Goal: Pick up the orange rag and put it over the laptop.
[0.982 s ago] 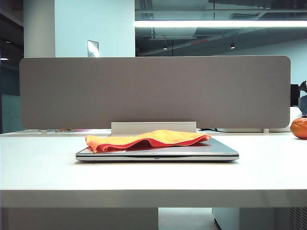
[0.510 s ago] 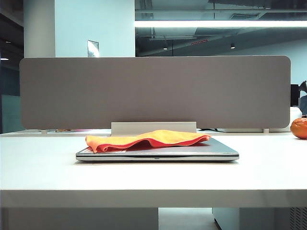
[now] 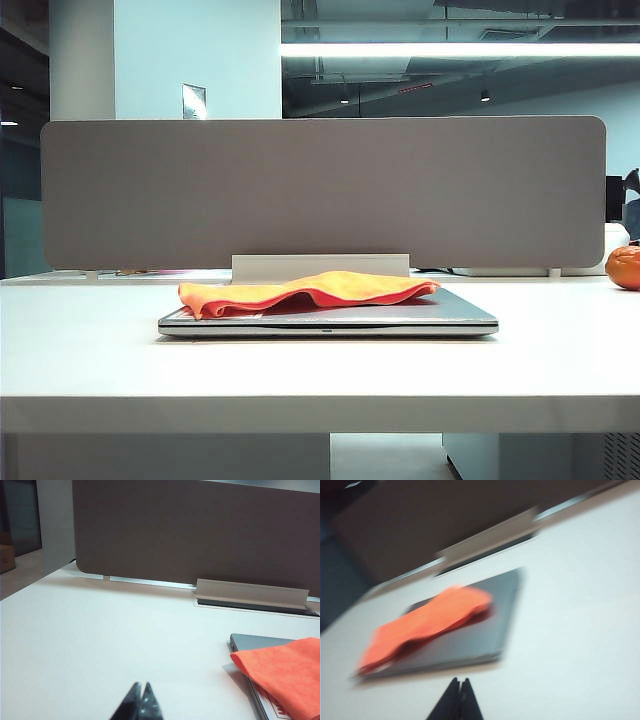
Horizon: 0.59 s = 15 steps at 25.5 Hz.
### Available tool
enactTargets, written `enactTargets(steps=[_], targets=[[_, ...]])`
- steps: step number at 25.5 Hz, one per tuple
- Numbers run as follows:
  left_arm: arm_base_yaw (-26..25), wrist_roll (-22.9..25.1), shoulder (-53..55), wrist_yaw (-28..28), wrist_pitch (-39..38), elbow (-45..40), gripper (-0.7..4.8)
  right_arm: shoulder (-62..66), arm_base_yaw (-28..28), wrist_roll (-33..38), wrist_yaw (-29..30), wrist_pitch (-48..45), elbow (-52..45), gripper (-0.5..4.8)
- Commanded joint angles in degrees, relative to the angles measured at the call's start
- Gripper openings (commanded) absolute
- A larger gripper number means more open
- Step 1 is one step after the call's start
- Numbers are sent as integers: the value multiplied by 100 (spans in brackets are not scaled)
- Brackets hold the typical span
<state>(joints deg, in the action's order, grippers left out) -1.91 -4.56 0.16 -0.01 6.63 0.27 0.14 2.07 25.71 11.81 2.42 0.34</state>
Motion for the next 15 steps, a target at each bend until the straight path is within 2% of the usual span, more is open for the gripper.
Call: enactTargets(steps=[1,6,15], targets=[[9,0,7,7,70,17,-6,-9,-2,-872,-573,-114,-33,-5],[11,0,7,7,70,17,-6,-11,7,-1832,-581,-109,-33,-5],[9,0,7,7,70,17,-6,-15,4,-2022,-1311,138,-33,-5]])
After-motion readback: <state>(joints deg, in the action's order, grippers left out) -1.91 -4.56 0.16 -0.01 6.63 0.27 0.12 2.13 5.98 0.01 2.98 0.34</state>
